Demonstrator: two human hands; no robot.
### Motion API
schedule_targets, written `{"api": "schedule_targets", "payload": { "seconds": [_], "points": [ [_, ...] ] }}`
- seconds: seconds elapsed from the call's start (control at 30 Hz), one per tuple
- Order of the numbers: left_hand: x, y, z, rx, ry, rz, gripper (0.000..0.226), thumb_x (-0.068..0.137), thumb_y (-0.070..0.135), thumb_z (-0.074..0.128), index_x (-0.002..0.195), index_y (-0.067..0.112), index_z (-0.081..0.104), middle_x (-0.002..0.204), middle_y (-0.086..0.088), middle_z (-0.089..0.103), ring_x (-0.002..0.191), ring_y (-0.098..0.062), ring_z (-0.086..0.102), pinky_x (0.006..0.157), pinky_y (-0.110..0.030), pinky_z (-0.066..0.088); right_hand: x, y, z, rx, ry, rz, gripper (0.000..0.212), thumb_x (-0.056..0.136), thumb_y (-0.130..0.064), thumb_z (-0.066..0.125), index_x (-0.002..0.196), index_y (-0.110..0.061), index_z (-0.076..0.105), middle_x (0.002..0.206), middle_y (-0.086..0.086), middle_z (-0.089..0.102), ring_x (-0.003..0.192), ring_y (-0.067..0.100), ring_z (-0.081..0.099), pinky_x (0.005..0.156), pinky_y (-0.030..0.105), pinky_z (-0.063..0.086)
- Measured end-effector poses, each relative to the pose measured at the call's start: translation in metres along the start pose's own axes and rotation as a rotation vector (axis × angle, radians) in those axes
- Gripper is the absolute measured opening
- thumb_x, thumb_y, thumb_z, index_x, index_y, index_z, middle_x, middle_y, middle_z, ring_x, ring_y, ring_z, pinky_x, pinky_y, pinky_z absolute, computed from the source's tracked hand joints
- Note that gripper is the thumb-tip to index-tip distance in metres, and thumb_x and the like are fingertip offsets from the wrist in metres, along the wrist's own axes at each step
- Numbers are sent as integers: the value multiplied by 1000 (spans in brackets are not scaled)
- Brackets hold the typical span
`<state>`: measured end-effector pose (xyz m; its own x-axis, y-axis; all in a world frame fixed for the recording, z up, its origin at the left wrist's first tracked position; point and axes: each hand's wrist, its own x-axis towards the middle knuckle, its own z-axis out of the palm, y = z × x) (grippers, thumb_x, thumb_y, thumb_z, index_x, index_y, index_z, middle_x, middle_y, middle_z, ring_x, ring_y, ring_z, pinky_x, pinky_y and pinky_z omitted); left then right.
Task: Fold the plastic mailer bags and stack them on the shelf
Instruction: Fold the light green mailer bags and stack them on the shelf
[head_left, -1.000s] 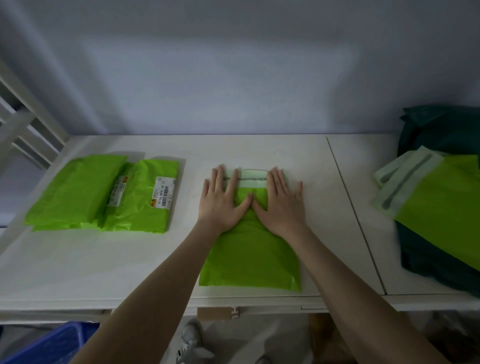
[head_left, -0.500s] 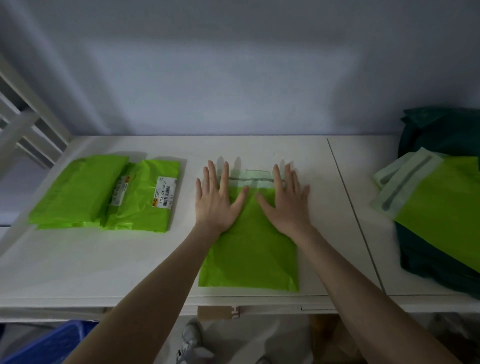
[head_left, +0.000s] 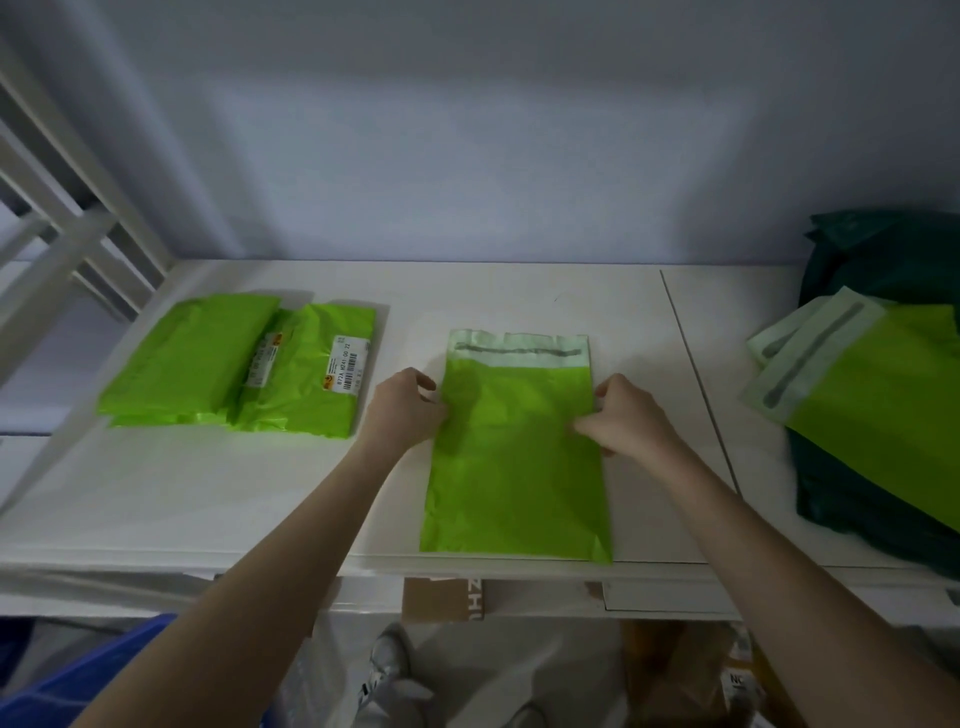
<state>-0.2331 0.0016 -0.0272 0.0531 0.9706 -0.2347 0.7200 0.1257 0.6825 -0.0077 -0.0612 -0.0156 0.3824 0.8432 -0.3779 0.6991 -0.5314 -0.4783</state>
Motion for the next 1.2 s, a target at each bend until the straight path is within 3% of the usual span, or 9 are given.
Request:
{"api": "schedule_targets", "payload": {
  "seconds": [0.13,0.27,0.33,0.43,0.63,0.73,0.9,1.03,1.2],
  "points": [
    [-1,3,4,-162,-24,-38,16,81,3,60,94,3,69,62,-4,62,36,-1,53,57,-21,52,4,-4,3,162,44,38,37,74,-8,66,109,-3,56,92,11,57,89,32,63,72,36,53],
    [2,9,3,-310,23,-70,12,85,8,60,96,9,65,60,-1,55,31,-1,48,44,-19,48,5,-4,2,269,106,-19,3,74,-9,66,76,-10,69,68,9,63,70,29,63,64,35,51],
    [3,16,-1,-477,-19,-122,11,89,6,54,99,10,59,61,-5,58,32,-5,51,39,-17,47,9,-4,0,328,139,-31,15,78,-10,63,66,-19,63,59,3,57,55,25,60,52,26,47],
    [4,28,-3,-715,-120,-139,9,95,6,46,93,14,50,75,-7,66,44,-10,62,47,-19,51,13,-10,-4,601,91,16,21,85,-2,49,72,-14,60,60,8,60,34,17,58,37,21,45],
    [20,38,-2,-883,-212,-148,28,94,11,33,96,8,61,102,-13,63,87,-22,63,71,-25,54,24,-26,-13,927,33,44,31,99,-16,25,106,0,51,96,19,66,51,24,62,49,30,53],
    [25,40,-4,-1000,-192,-185,25,95,16,35,92,8,58,109,-8,62,86,-24,60,63,-23,57,26,-30,-21,1028,1,98,36,98,-25,22,94,-6,53,100,15,67,62,27,60,60,31,51],
    [28,38,-6,-778,-231,-151,23,91,26,58,109,14,59,95,-1,61,78,-12,59,63,-25,53,34,-32,-25,1013,-25,123,34,95,-35,44,83,-9,63,81,7,63,64,22,61,63,31,50],
    [30,31,-7,-804,-295,-125,43,84,2,60,125,16,55,96,-5,60,74,-16,58,60,-22,49,34,-29,-24,926,-24,50,12,84,-18,64,93,-10,64,86,7,59,73,19,60,67,32,53],
    [27,25,-4,-687,-271,-47,41,83,1,65,118,19,55,94,-10,58,73,-19,58,66,-25,50,32,-22,-13,765,-23,-28,52,77,-22,75,122,-14,50,108,8,57,89,16,61,79,35,54]
  ]
}}
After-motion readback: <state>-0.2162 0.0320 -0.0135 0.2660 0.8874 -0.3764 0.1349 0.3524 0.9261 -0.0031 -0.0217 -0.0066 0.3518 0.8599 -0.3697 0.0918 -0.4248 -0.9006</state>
